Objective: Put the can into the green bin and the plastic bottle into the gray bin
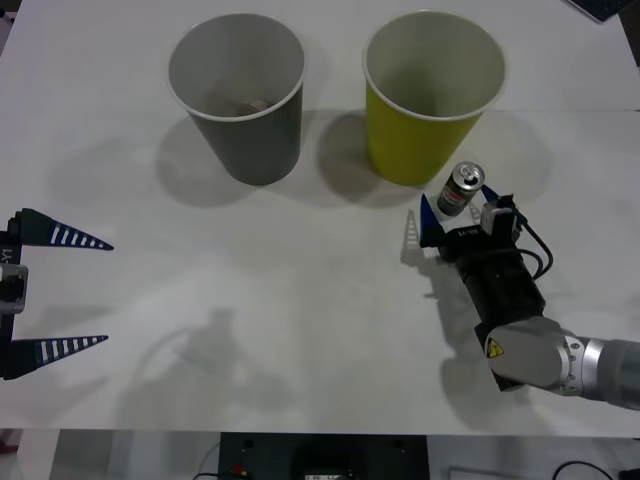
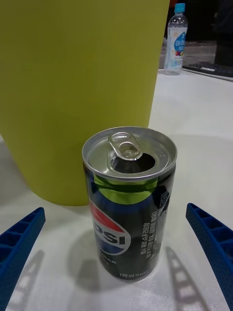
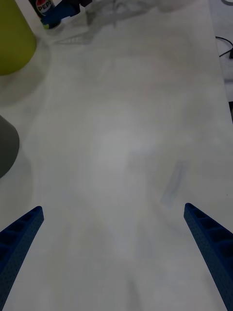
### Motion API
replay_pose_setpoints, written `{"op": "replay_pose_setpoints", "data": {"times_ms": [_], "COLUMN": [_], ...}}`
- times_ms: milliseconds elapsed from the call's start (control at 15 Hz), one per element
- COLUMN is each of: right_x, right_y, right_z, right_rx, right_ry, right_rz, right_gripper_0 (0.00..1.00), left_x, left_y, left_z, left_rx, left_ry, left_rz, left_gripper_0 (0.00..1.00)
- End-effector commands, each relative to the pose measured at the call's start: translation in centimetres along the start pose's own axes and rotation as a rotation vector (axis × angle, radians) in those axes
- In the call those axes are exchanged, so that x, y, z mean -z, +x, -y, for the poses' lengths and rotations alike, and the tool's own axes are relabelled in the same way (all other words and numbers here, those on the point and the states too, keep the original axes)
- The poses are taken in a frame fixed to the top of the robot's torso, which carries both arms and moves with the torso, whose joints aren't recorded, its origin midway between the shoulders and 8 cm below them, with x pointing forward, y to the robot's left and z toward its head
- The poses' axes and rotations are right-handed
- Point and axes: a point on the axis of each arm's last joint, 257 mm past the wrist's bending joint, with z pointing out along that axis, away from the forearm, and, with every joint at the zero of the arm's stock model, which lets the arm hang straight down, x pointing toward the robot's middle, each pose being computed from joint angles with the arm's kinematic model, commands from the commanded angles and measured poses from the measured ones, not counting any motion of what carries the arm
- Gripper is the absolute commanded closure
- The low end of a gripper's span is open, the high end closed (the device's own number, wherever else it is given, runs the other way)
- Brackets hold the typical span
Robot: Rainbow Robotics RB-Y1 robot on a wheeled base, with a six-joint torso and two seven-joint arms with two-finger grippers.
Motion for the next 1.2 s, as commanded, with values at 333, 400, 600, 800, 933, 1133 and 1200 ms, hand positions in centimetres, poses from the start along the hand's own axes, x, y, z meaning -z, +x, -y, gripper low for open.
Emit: {"op": "replay_pose_setpoints", "data": {"times_ms": [333, 400, 600, 800, 933, 1133, 1200], "right_x": [-2.1, -2.4, -2.9, -3.0, -3.1, -3.2, -3.2], "right_y": [-0.2, -0.3, -0.4, -0.4, -0.5, -0.4, -0.4], "right_z": [-0.2, -0.3, -0.2, -0.3, -0.3, -0.5, -0.4], "right_rx": [-0.005, -0.002, 0.004, 0.012, 0.018, 0.024, 0.026], "right_ry": [0.027, 0.027, 0.032, 0.030, 0.029, 0.023, 0.024], "right_rz": [-0.005, -0.005, -0.003, -0.005, -0.004, -0.011, -0.011], "right_gripper_0": [0.00, 0.00, 0.00, 0.21, 1.00, 1.00, 1.00], "left_x": [0.0, 0.0, 0.0, 0.0, 0.0, 0.0, 0.0], "left_y": [0.0, 0.0, 0.0, 0.0, 0.0, 0.0, 0.0], "left_z": [0.0, 0.0, 0.0, 0.0, 0.0, 0.0, 0.0], "left_rx": [0.000, 0.000, 0.000, 0.000, 0.000, 0.000, 0.000], "left_ry": [0.000, 0.000, 0.000, 0.000, 0.000, 0.000, 0.000], "left_rz": [0.000, 0.000, 0.000, 0.000, 0.000, 0.000, 0.000], "left_gripper_0": [0.00, 0.00, 0.00, 0.00, 0.00, 0.00, 0.00]}}
